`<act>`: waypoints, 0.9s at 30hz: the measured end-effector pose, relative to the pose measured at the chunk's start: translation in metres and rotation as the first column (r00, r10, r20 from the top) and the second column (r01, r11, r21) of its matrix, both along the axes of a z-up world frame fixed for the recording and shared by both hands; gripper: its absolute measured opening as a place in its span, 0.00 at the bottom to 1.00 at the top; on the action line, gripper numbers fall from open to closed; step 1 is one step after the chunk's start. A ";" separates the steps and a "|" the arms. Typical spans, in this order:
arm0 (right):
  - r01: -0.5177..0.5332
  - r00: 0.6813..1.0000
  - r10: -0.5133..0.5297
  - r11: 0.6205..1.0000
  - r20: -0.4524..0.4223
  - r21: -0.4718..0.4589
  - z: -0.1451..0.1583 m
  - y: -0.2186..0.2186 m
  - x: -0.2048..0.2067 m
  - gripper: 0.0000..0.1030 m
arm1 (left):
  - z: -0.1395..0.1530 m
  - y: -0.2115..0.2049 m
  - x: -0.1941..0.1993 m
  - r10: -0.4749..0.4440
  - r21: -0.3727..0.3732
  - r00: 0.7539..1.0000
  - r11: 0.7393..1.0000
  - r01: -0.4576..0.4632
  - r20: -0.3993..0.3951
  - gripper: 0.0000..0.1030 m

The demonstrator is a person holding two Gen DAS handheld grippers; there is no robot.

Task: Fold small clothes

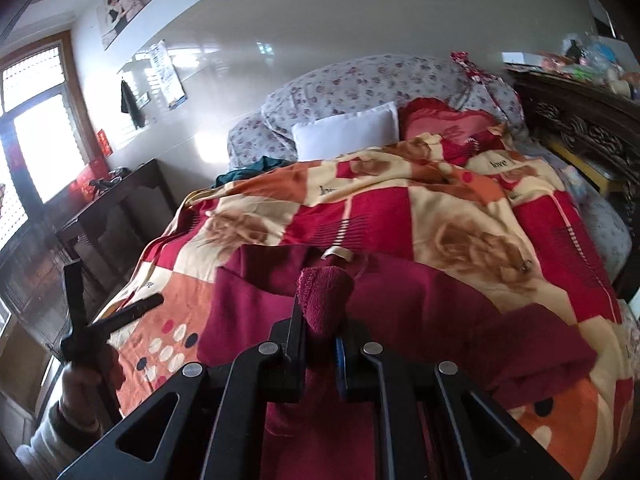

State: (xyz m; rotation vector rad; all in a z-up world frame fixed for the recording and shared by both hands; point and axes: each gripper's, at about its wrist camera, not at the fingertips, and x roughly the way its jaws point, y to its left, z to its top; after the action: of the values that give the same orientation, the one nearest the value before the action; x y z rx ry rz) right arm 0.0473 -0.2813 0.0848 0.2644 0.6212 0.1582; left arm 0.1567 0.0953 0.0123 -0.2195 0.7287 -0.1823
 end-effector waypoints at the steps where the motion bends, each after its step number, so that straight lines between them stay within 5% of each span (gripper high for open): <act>1: 0.002 1.000 -0.002 1.000 -0.003 0.000 -0.001 -0.002 -0.001 0.12 | 0.000 -0.003 0.009 -0.008 -0.010 1.000 1.000 0.008 -0.011 0.61; 10: -0.004 1.000 0.004 1.000 -0.007 0.008 -0.006 -0.009 -0.003 0.12 | -0.009 -0.037 0.066 -0.063 0.005 0.995 0.998 0.064 -0.075 0.69; 16: -0.015 1.000 0.015 1.000 0.011 -0.009 0.002 -0.011 -0.008 0.12 | -0.021 -0.049 0.099 -0.090 -0.055 0.988 0.995 0.084 -0.126 0.69; 22: -0.014 1.000 0.014 1.000 0.002 -0.012 -0.001 -0.012 -0.004 0.12 | -0.024 -0.077 0.117 -0.129 0.074 0.981 0.987 0.140 -0.143 0.68; 24: -0.018 1.000 0.018 1.000 0.006 -0.009 0.000 -0.012 -0.003 0.12 | -0.026 -0.081 0.121 -0.144 0.095 0.977 0.983 0.160 -0.157 0.35; 25: -0.020 1.000 0.020 1.000 0.011 -0.009 0.002 -0.012 -0.004 0.12 | -0.028 -0.081 0.124 -0.152 0.104 0.971 0.979 0.174 -0.185 0.09; 27: -0.027 0.999 0.027 1.000 0.033 -0.012 0.009 -0.012 -0.005 0.12 | -0.028 -0.076 0.126 -0.156 0.097 0.970 0.979 0.177 -0.185 0.09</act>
State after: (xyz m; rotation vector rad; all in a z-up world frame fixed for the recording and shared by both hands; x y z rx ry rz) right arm 0.0422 -0.2929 0.0937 0.2416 0.5931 0.1846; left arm 0.2824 0.0188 -0.0155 -0.0659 0.9325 -0.2833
